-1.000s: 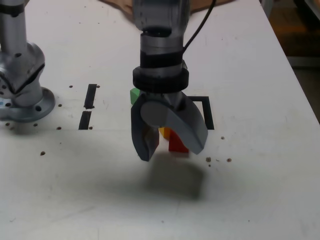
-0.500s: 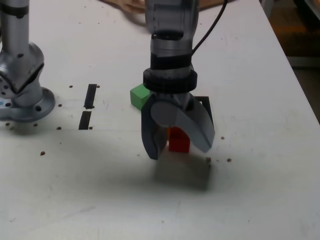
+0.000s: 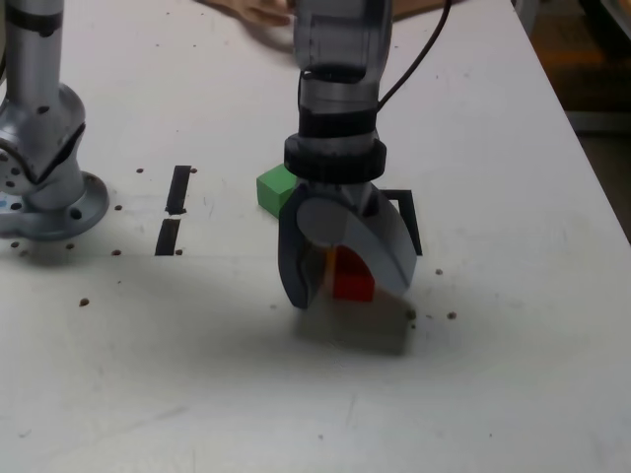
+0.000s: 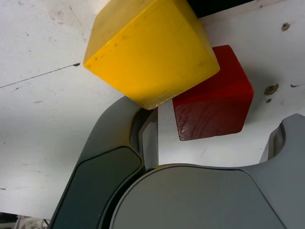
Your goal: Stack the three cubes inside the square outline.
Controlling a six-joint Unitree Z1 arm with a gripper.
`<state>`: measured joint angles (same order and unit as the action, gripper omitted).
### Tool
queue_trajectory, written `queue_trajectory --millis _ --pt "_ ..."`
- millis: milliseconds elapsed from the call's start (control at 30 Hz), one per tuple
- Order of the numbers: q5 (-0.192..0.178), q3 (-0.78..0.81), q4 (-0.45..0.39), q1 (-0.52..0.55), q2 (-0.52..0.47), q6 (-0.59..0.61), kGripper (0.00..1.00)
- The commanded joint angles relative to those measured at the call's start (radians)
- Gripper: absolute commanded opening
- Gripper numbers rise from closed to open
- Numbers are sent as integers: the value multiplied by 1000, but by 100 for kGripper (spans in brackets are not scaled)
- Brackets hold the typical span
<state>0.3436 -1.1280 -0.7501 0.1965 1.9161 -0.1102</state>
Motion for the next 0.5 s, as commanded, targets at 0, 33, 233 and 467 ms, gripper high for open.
queue_trajectory --millis 0,33,233,467 --pt "11 4 -1 -1 7 -11 84" --pt "18 6 -2 -1 9 -17 80" --pt "39 20 27 -2 8 -22 52" --pt "44 47 94 -1 0 -22 26"
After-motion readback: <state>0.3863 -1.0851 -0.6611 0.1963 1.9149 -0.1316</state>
